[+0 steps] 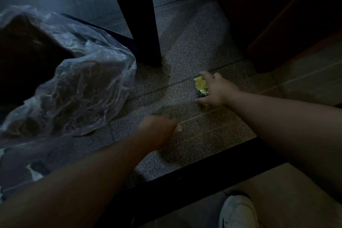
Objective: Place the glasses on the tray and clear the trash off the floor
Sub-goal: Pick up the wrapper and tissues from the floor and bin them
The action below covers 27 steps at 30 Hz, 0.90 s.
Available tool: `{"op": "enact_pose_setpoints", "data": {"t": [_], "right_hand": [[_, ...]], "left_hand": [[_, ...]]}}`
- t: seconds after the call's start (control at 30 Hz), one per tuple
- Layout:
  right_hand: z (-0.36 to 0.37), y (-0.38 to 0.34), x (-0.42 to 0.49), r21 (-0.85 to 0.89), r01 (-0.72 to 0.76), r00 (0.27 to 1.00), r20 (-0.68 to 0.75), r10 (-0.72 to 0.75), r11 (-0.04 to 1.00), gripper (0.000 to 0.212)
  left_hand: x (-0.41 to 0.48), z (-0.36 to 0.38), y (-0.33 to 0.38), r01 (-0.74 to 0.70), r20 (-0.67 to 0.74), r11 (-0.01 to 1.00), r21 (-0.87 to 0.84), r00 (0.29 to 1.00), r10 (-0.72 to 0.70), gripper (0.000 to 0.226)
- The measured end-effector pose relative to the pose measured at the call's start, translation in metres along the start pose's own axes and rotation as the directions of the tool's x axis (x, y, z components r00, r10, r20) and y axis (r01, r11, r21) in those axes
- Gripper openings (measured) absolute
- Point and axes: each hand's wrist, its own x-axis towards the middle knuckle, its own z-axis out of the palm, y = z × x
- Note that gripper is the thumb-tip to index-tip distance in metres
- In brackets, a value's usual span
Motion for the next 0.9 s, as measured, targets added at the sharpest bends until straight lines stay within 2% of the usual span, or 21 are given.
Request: {"op": "enact_pose_setpoints", "data": {"t": [0.1,0.2,0.33,0.43,0.57,0.63,0.7,0.8,0.9], "right_hand": [[0.009,-0.007,-0.001,-0.078,0.037,0.999,-0.021,-0.038,0.996,0.095],[0.017,-0.007,-0.007,-0.09,0.039,0.996,-0.076,-0.046,0.995,0.08],[0.019,-0.01,-0.021,-0.04,0.065,0.994,-0.085,-0.068,0.997,0.069],[-0.003,-0.022,-0.038,0.143,0.114,0.981,-0.17,-0.089,0.983,0.066],[-0.059,-0.055,-0.07,0.264,0.329,0.899,-0.382,-0.215,0.907,0.07],[-0.09,-0.079,-0.09,0.27,0.432,0.84,-0.467,-0.275,0.861,0.071],[-0.117,-0.103,-0.11,0.258,0.51,0.783,-0.533,-0.32,0.821,0.072],[-0.144,-0.146,-0.135,0.224,0.595,0.712,-0.592,-0.378,0.772,0.072],[-0.153,-0.188,-0.144,0.211,0.636,0.697,-0.571,-0.434,0.743,0.075]], "left_hand": [[-0.003,-0.02,-0.002,-0.007,-0.207,1.0,-0.019,0.978,0.003,0.019],[-0.012,-0.041,0.006,-0.007,-0.318,1.0,0.0,0.948,0.007,0.02],[-0.033,-0.066,0.017,-0.028,-0.317,0.998,-0.055,0.948,0.009,0.022],[-0.051,-0.085,0.02,-0.056,-0.317,0.994,-0.09,0.948,0.025,0.02],[-0.093,-0.122,0.008,-0.128,-0.436,0.974,-0.189,0.899,0.034,0.017],[-0.121,-0.143,-0.009,-0.12,-0.492,0.964,-0.237,0.87,-0.013,0.021],[-0.15,-0.159,-0.027,-0.116,-0.586,0.971,-0.21,0.81,-0.03,0.017],[-0.197,-0.174,-0.068,-0.001,-0.708,0.998,-0.059,0.704,-0.041,0.016],[-0.231,-0.169,-0.115,0.184,-0.747,0.982,-0.035,0.648,-0.148,0.03]]}}
